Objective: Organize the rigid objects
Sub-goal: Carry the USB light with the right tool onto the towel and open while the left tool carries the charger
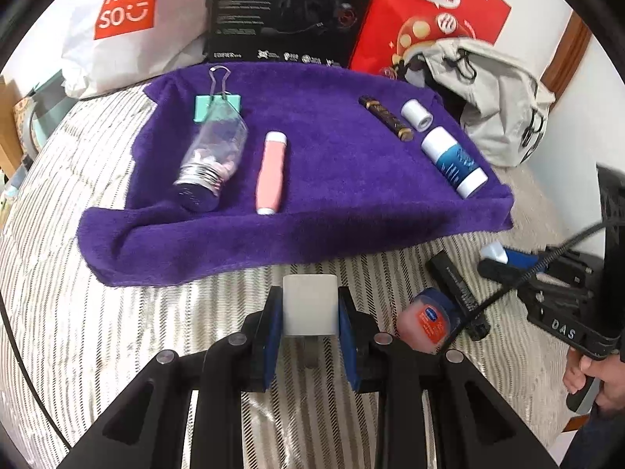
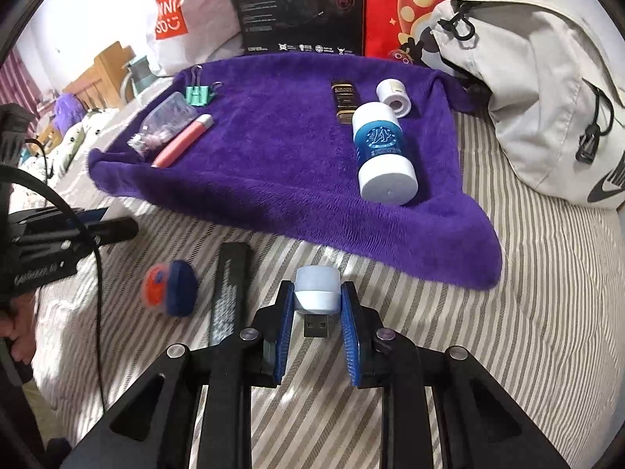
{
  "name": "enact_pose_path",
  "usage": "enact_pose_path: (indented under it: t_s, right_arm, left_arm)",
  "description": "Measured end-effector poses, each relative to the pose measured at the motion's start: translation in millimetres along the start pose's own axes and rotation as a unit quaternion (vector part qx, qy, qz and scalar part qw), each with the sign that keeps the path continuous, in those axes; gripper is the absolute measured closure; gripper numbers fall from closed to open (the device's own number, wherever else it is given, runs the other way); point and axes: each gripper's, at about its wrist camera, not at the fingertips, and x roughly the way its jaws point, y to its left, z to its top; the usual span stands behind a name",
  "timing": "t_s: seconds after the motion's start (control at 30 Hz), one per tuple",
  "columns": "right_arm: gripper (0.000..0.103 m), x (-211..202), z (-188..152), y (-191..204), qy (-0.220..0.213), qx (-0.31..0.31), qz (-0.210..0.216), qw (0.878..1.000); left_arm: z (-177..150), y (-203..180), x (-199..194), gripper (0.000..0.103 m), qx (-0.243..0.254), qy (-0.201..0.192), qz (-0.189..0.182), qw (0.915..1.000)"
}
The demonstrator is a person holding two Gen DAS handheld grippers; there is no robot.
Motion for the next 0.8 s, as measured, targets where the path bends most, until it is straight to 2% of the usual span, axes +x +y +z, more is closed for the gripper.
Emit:
enact_pose_path:
  t_s: [0.27,0.47,0.57,0.8]
  right_arm:
    - [0.079,-26,7,8,-0.019,-0.009,0.018,1.000]
    - [0.079,-31,35,10,-0.040,-0.019,0.030,0.999]
    - [0.079,-22,56,9,-0.042,-0.023,0.028,0.998]
    - [0.079,28,84,6,0.005,-0.037,0.001,0.999]
  left_arm:
    - [6,15,-20,0.078,-0.010,-0.015,-0.005,0.9998]
    - [17,19,-24,0.078,-0.007,-0.019,0.003,0.9998]
    - [22,22,-25,0.078,-0.009,-0.022,0.006,0.9997]
    - [28,33,-21,0.078,-0.028,-0.024,0.000,0.9993]
